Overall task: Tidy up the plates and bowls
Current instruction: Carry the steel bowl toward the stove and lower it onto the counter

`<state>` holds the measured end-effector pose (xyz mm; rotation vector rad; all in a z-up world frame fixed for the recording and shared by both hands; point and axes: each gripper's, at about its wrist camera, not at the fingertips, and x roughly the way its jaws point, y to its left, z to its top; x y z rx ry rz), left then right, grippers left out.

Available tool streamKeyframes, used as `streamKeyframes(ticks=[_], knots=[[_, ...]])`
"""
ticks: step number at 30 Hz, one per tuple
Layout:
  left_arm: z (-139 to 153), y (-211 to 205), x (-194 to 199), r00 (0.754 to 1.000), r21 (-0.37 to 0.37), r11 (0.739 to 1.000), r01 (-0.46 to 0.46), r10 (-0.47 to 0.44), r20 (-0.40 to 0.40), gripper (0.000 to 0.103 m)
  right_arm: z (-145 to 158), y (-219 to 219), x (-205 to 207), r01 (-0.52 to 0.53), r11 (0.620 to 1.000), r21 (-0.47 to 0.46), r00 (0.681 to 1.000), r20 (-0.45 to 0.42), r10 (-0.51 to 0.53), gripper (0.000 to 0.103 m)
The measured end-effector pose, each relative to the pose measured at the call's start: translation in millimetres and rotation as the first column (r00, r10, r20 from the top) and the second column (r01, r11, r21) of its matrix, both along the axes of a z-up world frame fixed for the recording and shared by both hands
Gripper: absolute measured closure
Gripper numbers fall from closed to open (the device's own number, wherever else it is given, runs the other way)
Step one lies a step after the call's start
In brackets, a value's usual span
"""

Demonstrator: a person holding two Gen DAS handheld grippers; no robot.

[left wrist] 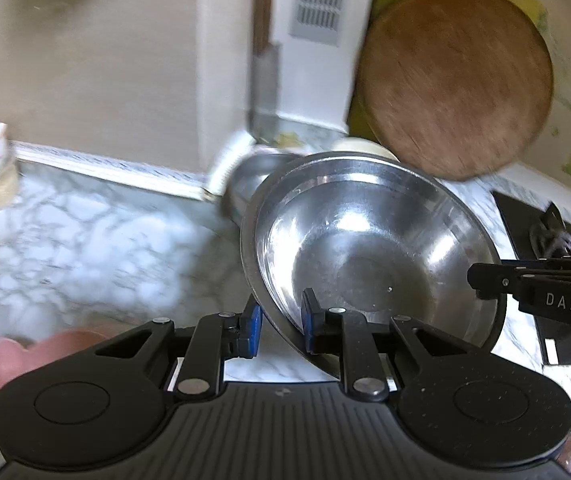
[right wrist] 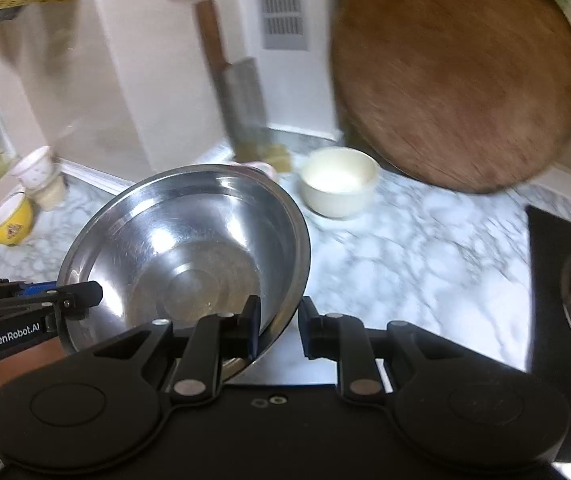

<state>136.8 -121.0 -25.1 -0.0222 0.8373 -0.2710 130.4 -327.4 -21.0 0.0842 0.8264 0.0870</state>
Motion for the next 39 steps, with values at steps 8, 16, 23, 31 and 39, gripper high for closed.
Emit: streamKeyframes(ticks=[8,16,23,31,39], knots=[[-35.2,-40.6,7.3,0.989,-0.001,0.997,0.082,-0.082,-0.127,0.084,-23.4,-40.1,-12.7,0.057,0.998,-0.008,0.995,-0.08,-0.058,0.082],[-54.2,-67.1,5.6,0.979,0.02,0.992,0.125,-0.12,-0.166,0.084,-44.5,-62.6,-18.2,0.092,0.996,-0.011,0.987,-0.133,-0.093,0.083],[-64.6,-81.1,11.8,0.975,0.038,0.989,0.143,-0.134,-0.175,0.084,-54.5,-70.0,-19.7,0.099,0.995,-0.029,0.984,-0.146,-0.102,0.083],[-74.9,-79.6,15.4,0.971,0.051,0.989,0.141,-0.127,-0.204,0.084,-63.9,-68.3,-14.2,0.092,0.995,-0.022,0.979,-0.178,-0.095,0.083],[-78.0,-77.9,14.0,0.972,0.076,0.987,0.143,-0.126,-0.198,0.084,-68.6,-64.4,-10.6,0.07,0.997,-0.016,0.975,-0.21,-0.072,0.082]])
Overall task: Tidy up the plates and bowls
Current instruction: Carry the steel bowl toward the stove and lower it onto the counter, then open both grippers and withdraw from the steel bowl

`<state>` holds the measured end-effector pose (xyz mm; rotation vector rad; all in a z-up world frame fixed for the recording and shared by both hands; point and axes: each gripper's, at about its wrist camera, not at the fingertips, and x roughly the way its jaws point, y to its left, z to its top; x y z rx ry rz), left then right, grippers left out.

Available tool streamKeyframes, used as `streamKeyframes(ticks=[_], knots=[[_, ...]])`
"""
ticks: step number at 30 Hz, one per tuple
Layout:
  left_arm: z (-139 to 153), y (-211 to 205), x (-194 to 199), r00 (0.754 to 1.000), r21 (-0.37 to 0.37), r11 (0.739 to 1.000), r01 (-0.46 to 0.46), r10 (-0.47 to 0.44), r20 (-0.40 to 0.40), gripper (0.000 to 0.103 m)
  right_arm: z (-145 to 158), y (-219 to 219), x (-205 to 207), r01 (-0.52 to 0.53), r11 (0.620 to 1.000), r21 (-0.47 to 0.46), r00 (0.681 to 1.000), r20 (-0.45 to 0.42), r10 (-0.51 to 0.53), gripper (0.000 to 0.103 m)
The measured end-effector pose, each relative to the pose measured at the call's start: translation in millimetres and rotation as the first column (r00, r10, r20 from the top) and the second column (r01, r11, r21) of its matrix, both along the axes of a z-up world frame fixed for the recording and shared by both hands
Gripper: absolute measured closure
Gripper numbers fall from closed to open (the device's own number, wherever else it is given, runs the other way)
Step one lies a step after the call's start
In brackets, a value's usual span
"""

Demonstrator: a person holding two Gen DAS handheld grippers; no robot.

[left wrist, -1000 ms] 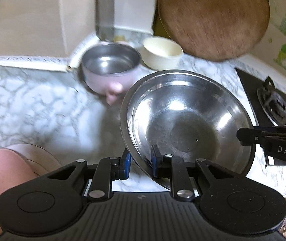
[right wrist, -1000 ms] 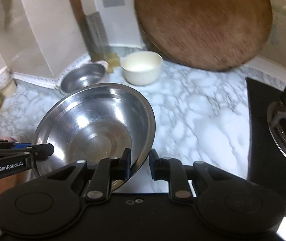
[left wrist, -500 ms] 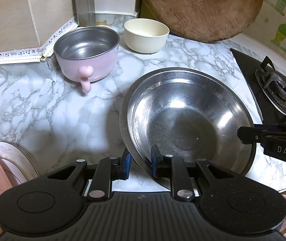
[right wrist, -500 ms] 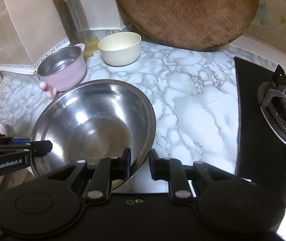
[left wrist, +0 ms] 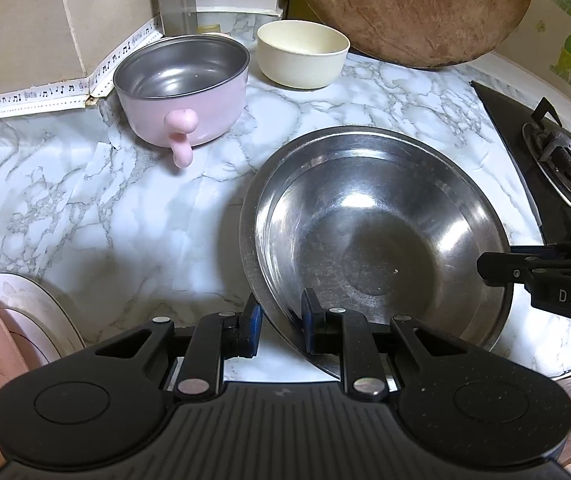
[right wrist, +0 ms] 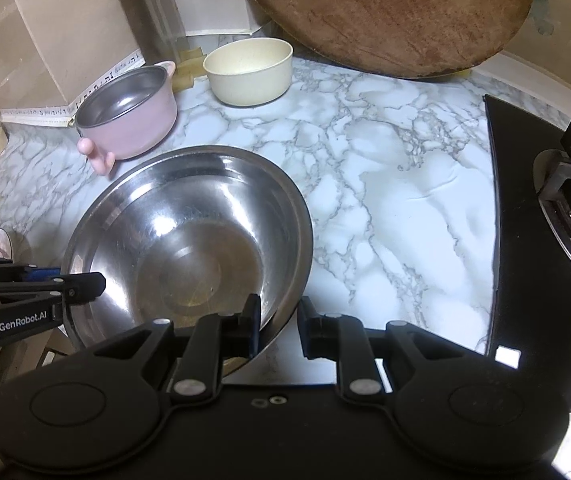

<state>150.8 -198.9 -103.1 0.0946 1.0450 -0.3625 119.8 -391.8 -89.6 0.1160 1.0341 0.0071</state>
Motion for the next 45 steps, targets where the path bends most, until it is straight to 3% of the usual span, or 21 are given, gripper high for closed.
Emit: streamKeyframes(ticks=[14,16,21,35,38,40,45], knots=[[0.4,11.7,1.8,1.0,-0.025,1.0,-0.005,0.005,-0.019,0.083,9.6,-2.0,-0.9,0.013,1.0,0.007,1.0,-0.001,-0.013,0.082],[1.3,15.2,1.4,1.0,-0.036,0.999,-0.012,0.011,-0.025,0.077,13.6,-2.2,-1.6,0.01,1.0,0.002,1.0,0.001,-0.01,0.081],[10.0,27.6,-1.1,0.999,-0.071,0.997,-0.043,0.044,0.002,0.041,25.4,-3.6,-4.0,0.009,1.0,-0.002,1.0,0.025,-0.009,0.081],[48.2,58.1,12.2,0.989,-0.11,0.989,-0.1,0.111,0.093,0.032,61.3,18.4,3.1,-0.119,0.993,-0.007,0.988,0.094,0.119,0.078],[54.0,60.9,18.8,0.987,-0.11,0.988,-0.106,0.118,0.11,0.032,67.3,21.4,11.9,-0.138,0.99,-0.004,0.984,0.117,0.138,0.058],[57.6,62.6,24.4,0.984,-0.111,0.987,-0.114,0.128,0.121,0.032,70.2,22.1,20.6,-0.154,0.988,0.01,0.981,0.124,0.151,0.026],[62.2,65.3,51.6,0.978,-0.115,0.982,-0.152,0.165,0.123,0.028,77.3,27.8,47.0,-0.156,0.987,-0.025,0.976,0.151,0.158,0.007]])
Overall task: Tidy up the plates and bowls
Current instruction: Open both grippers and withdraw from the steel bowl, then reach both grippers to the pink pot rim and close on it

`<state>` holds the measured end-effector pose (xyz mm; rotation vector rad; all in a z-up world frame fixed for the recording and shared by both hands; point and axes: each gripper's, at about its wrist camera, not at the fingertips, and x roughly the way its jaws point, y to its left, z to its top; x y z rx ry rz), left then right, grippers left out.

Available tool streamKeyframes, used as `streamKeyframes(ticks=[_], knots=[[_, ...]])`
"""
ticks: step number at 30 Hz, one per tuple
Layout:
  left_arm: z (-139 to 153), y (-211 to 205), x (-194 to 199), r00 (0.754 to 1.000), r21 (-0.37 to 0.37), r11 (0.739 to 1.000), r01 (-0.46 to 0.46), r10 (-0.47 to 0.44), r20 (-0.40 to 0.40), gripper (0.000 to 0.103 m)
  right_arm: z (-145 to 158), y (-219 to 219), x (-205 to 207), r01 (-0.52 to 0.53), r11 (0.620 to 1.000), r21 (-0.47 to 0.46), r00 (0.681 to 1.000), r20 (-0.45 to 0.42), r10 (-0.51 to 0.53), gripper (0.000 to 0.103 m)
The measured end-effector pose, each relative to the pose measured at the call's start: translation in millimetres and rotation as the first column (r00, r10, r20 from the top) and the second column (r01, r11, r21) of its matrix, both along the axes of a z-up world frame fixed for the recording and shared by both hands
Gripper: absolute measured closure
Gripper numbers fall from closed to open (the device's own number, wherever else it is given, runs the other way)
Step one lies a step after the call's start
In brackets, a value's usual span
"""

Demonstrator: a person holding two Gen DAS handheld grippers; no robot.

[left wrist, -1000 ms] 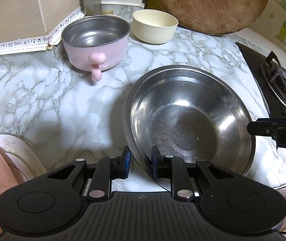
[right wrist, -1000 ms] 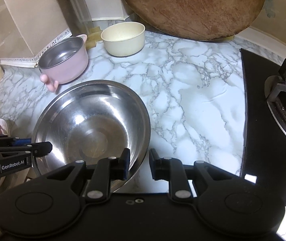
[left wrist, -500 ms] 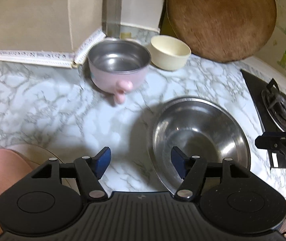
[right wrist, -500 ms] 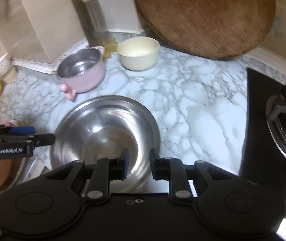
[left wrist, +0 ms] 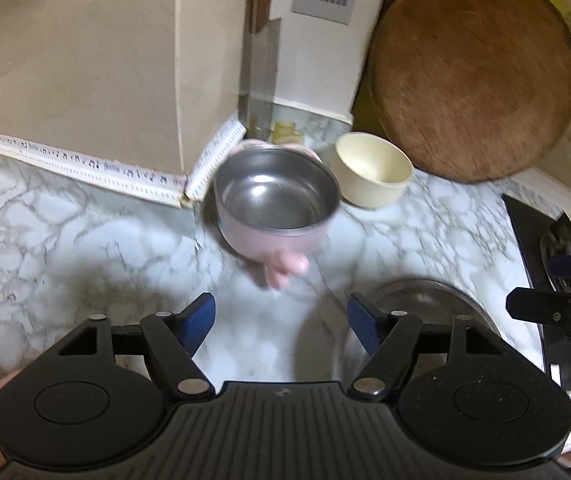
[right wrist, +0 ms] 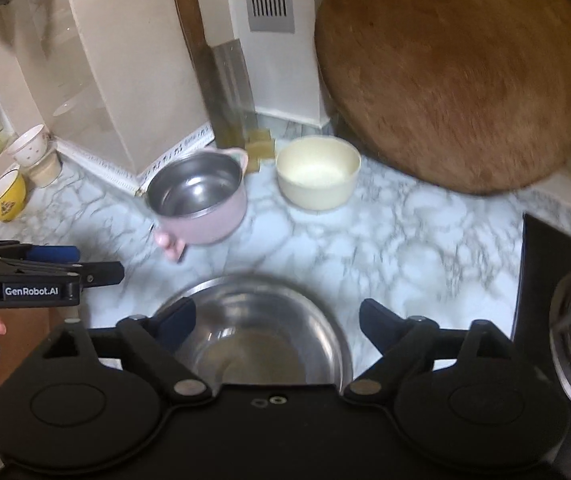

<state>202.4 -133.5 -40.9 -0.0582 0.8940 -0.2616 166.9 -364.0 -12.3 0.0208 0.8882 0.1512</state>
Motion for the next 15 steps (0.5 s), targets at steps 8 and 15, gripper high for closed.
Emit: streamKeyframes(ticks=[8,15], knots=[[-5.3,11.4,60.1,0.992,-0.004,0.992,-0.125,0.125,-0.014,0.027,4.1,11.9,75.5,0.015,0.998,0.062,1.0,-0.026,-0.013,0.003],[-25.2,11.7,98.0,0.979,0.01,0.98,-0.197,0.197,-0.05,0.027,-23.7,23.3,131.1,0.064,0.994,0.094,0.995,-0.079,-0.056,0.005]])
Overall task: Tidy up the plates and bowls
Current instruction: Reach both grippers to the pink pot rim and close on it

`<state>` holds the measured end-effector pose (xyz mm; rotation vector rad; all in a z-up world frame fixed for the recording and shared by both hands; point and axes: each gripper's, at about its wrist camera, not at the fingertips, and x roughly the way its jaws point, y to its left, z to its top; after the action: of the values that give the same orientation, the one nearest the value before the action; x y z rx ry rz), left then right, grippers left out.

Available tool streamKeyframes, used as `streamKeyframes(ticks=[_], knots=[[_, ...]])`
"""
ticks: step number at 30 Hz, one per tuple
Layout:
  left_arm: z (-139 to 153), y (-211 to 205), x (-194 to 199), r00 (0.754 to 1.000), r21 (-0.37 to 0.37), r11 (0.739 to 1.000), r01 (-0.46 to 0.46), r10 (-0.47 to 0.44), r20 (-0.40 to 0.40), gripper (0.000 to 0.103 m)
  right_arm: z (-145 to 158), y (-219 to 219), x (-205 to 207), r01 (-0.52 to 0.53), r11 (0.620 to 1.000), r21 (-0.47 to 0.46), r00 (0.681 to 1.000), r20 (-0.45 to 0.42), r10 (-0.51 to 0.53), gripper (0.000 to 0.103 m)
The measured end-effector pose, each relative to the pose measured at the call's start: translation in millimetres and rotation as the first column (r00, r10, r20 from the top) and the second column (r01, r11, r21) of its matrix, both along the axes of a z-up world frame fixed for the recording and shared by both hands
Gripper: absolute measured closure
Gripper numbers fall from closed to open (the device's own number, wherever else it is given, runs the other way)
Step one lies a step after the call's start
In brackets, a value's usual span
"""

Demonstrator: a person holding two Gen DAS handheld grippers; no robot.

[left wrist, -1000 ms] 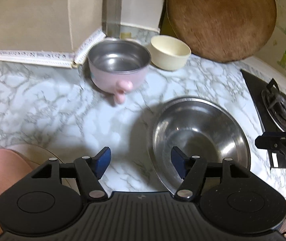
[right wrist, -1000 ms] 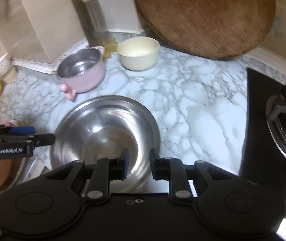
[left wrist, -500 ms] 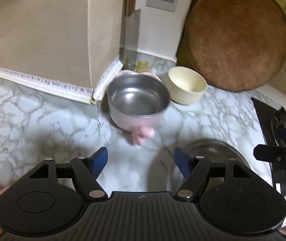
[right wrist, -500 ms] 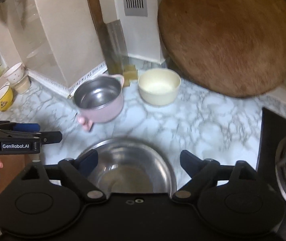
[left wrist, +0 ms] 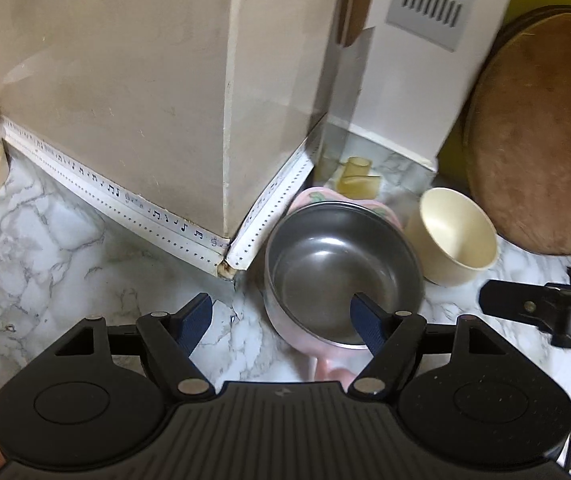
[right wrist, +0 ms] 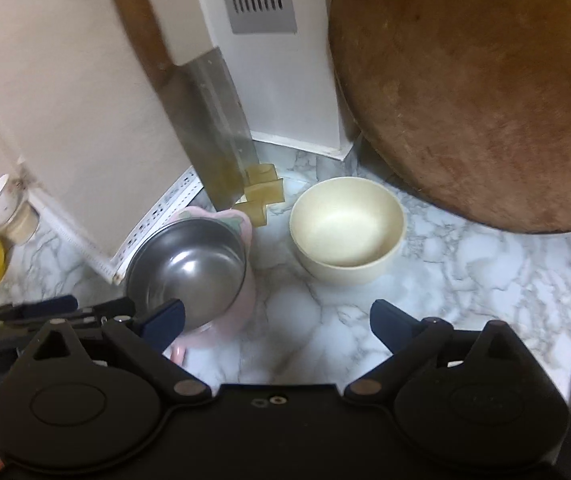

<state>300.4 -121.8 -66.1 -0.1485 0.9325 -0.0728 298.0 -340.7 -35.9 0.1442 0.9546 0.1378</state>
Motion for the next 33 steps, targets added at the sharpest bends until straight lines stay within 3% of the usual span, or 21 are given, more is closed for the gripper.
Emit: streamKeyframes(ticks=[8,14,16,23,25,27,33], knots=[[-18.4,3.5,22.0,0.999,0.01,0.999,-0.039,0.039,-0.035,0.027,-36.7,5.7,37.8,0.072,0.996,0.043,0.992,-0.107,-0.067,0.018],[-25.3,-0.3,27.0,0.998,0.023,0.999,-0.043,0.044,-0.04,0.029,-49.9,10.0,48.1,0.102,0.994,0.05,0.985,-0.143,-0.094,0.038],[-24.9,-2.3,26.3,0.999,0.032,0.999,-0.041,0.042,-0.026,0.035,-51.6,12.8,49.4,0.093,0.994,0.057,0.986,-0.147,-0.083,0.048],[-28.2,-10.4,29.2,0.999,0.042,0.999,-0.013,0.015,-0.043,0.072,-51.5,22.5,48.0,0.054,0.997,0.064,0.989,-0.138,-0.044,0.061],[-29.0,-11.0,30.1,0.999,0.046,0.999,-0.017,0.019,-0.044,0.074,-53.7,25.0,48.2,0.044,0.997,0.061,0.989,-0.143,-0.035,0.065],[-29.5,-11.1,30.3,0.999,0.049,0.999,-0.019,0.021,-0.041,0.084,-54.9,26.5,47.4,0.042,0.997,0.061,0.989,-0.141,-0.033,0.068],[-29.8,-9.8,29.8,0.999,0.059,0.998,-0.024,0.026,-0.046,0.092,-53.3,30.9,42.9,0.022,0.998,0.061,0.993,-0.114,-0.015,0.081]])
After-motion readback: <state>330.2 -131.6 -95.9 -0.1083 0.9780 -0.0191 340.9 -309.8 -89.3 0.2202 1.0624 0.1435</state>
